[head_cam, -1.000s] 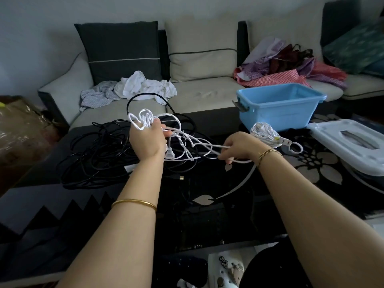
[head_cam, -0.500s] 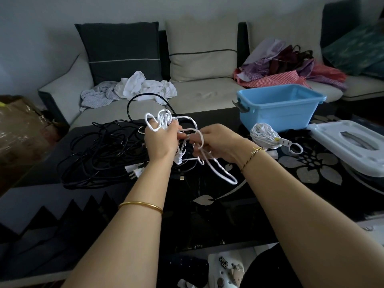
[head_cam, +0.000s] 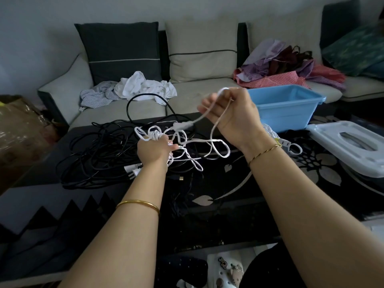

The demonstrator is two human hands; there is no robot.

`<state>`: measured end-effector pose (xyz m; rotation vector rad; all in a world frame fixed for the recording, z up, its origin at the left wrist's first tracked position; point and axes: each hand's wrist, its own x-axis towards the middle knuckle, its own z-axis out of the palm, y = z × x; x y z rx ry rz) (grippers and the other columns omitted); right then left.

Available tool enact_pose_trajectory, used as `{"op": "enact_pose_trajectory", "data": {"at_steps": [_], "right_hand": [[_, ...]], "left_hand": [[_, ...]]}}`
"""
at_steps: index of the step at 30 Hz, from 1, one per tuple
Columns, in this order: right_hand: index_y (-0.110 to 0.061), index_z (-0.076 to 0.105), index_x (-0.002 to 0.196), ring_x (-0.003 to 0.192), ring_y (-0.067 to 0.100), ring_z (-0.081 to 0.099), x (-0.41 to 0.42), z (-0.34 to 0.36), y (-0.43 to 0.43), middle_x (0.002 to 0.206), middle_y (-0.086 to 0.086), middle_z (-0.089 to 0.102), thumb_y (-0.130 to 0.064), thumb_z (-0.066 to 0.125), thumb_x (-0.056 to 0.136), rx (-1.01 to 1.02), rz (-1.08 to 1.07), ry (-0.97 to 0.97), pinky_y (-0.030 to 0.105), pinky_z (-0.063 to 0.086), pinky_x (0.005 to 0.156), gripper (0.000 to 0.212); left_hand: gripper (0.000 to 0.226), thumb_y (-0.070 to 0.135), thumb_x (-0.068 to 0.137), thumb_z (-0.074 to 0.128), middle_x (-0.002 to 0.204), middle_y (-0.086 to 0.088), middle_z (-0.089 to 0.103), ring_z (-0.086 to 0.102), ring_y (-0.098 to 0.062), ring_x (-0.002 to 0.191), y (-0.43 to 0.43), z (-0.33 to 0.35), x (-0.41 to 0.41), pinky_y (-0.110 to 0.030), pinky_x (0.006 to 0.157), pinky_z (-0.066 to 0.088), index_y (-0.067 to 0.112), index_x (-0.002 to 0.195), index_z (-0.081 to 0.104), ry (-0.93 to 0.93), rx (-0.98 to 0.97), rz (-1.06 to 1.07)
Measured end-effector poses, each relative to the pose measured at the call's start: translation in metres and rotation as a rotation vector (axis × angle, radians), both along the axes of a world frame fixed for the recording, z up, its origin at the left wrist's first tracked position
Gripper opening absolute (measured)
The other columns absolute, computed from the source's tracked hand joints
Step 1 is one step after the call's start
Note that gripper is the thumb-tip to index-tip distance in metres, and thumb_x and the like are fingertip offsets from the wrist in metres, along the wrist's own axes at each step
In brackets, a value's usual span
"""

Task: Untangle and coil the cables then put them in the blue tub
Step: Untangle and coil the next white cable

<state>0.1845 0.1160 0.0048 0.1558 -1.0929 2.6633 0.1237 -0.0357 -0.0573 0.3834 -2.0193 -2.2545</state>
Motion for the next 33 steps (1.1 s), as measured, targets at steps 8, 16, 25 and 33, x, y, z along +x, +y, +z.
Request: {"op": "enact_pose_trajectory", "data": {"at_steps": [8,16,25,33], "right_hand": [[-0.007,0.053,0.085,0.073,0.031,0.059,-0.014,-0.032,0.022,0.083,0.015,0.060,-0.024,0.044,0.086,1.312,-0.527,-0.570,0.038,0.050,0.065,0.020],[-0.005,0.074,0.087,0.085,0.023,0.065,-0.002,-0.022,-0.002,0.088,0.009,0.072,-0.050,0.048,0.093,1.391,-0.280,-0.400,0.032,0.049,0.081,0.052],[-0.003,0.064,0.071,0.057,0.018,0.060,-0.007,-0.026,-0.002,0.064,0.006,0.065,-0.007,0.057,0.090,1.318,-0.290,-0.262,0.035,0.052,0.062,0.020],[-0.012,0.057,0.062,0.048,0.020,0.055,-0.006,-0.027,0.003,0.056,0.003,0.052,-0.007,0.057,0.091,1.152,-0.334,-0.258,0.041,0.057,0.064,0.030]], "left_hand": [[0.019,0.007,0.086,0.068,0.054,-0.002,0.065,0.060,-0.008,0.043,0.006,0.022,0.011,-0.018,0.055,0.050,0.005,0.070,0.059,-0.004,0.132,-0.140],[0.020,0.022,0.089,0.066,0.066,-0.003,0.070,0.057,-0.006,0.042,0.012,0.028,0.010,-0.021,0.052,0.047,0.010,0.073,0.063,-0.051,0.082,-0.292],[0.011,0.004,0.082,0.071,0.055,-0.003,0.065,0.058,-0.007,0.041,0.009,0.030,0.016,-0.017,0.044,0.047,0.007,0.074,0.064,-0.045,0.080,-0.392],[0.017,-0.006,0.079,0.069,0.053,0.001,0.065,0.057,-0.007,0.041,0.013,0.030,0.019,-0.016,0.043,0.046,0.009,0.074,0.064,0.005,0.040,-0.476]]}}
